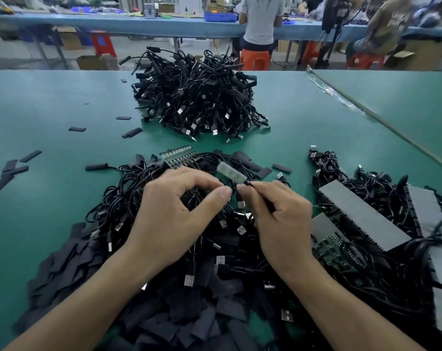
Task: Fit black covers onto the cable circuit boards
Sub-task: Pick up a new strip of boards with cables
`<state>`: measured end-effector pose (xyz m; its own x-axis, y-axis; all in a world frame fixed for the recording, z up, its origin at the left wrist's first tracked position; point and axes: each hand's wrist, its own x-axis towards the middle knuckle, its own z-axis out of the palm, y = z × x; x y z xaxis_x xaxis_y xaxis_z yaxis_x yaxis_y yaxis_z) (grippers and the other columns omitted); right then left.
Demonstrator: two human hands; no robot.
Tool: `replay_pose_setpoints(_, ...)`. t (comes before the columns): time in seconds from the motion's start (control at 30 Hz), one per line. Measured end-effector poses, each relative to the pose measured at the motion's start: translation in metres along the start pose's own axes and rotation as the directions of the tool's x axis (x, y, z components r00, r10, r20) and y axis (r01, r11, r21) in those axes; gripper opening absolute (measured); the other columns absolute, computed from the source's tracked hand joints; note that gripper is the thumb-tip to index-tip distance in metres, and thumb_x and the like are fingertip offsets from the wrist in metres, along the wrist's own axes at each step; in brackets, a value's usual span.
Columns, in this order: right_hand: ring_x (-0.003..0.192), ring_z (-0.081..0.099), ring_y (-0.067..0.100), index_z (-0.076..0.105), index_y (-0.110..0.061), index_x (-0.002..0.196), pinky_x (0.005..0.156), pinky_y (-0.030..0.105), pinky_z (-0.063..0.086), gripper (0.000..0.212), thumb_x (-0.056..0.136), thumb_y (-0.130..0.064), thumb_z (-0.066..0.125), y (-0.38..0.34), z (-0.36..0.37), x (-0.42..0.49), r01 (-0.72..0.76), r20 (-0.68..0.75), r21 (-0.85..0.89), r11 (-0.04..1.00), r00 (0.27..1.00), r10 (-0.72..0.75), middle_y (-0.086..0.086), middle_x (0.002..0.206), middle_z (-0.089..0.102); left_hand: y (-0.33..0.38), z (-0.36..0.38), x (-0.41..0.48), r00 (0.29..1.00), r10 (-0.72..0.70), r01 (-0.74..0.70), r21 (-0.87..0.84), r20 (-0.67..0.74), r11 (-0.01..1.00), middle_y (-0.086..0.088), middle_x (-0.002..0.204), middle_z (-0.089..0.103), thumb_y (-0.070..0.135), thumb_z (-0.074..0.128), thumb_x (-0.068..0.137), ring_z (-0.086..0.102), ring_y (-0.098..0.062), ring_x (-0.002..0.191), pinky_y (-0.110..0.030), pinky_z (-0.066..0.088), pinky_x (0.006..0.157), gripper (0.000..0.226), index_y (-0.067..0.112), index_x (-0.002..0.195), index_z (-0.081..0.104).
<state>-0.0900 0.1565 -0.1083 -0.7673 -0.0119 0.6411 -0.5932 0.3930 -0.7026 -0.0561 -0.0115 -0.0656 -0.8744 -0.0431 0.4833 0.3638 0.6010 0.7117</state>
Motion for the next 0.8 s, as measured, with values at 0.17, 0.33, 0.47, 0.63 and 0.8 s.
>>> replay_pose_setpoints(0.17,0.073,0.057,0.002,0.078,-0.017,0.105,0.069,0.017,0.044,0.026,0.095,-0.036,0.063,-0.002,0.004,-0.004,0.097,0.273,0.034,0.995,0.956,-0.102,-0.009,0.078,0.062,0.0,0.004,-0.001,0.999,-0.032,0.029,-0.179,-0.018,0.984,0.016,0.073,0.074,0.044,0.073,0.084,0.07,-0.003,0.068,-0.016,0.052,0.062,0.016,0.031,0.075,0.076)
replay_pose_setpoints(0.33,0.102,0.057,0.007,0.071,-0.024,0.116,0.093,0.037,0.046,0.027,0.098,-0.026,0.05,-0.001,-0.001,0.001,-0.136,0.002,-0.224,0.965,0.99,0.14,-0.012,0.105,0.068,-0.012,0.004,0.006,0.979,-0.169,0.124,-0.324,-0.116,0.938,0.0,0.078,0.075,0.031,0.05,0.102,0.07,-0.016,0.071,-0.027,0.057,0.071,0.035,0.031,0.075,0.072)
replay_pose_setpoints(0.47,0.123,0.041,0.017,0.057,-0.027,0.133,0.104,0.038,0.03,0.038,0.096,-0.028,0.047,0.001,-0.001,0.001,-0.216,0.226,-0.595,0.774,0.879,0.42,-0.005,0.13,0.054,-0.018,0.002,0.008,0.974,-0.208,0.166,-0.338,-0.09,0.926,0.008,0.053,0.055,0.023,0.039,0.107,0.052,-0.006,0.047,-0.02,0.052,0.055,0.031,0.019,0.081,0.057)
replay_pose_setpoints(0.63,0.121,0.038,0.019,0.058,-0.028,0.127,0.102,0.04,0.028,0.042,0.097,-0.048,0.037,-0.001,0.002,0.0,-0.135,0.312,-0.709,0.692,0.819,0.481,-0.003,0.126,0.049,-0.026,0.001,0.008,0.972,-0.234,0.235,-0.182,0.028,0.955,0.013,0.051,0.036,0.035,0.04,0.105,0.037,-0.01,0.049,-0.045,0.05,0.054,0.035,0.03,0.083,0.066)
replay_pose_setpoints(0.8,0.109,0.051,0.021,0.063,-0.03,0.119,0.098,0.041,0.036,0.034,0.094,-0.049,0.051,0.001,0.003,0.0,-0.167,0.306,-0.669,0.724,0.826,0.474,-0.003,0.11,0.049,-0.029,0.0,0.009,0.952,-0.286,0.303,-0.214,0.107,0.929,0.021,0.05,0.045,0.048,0.031,0.096,0.044,0.0,0.052,-0.036,0.041,0.064,0.044,0.033,0.087,0.072)
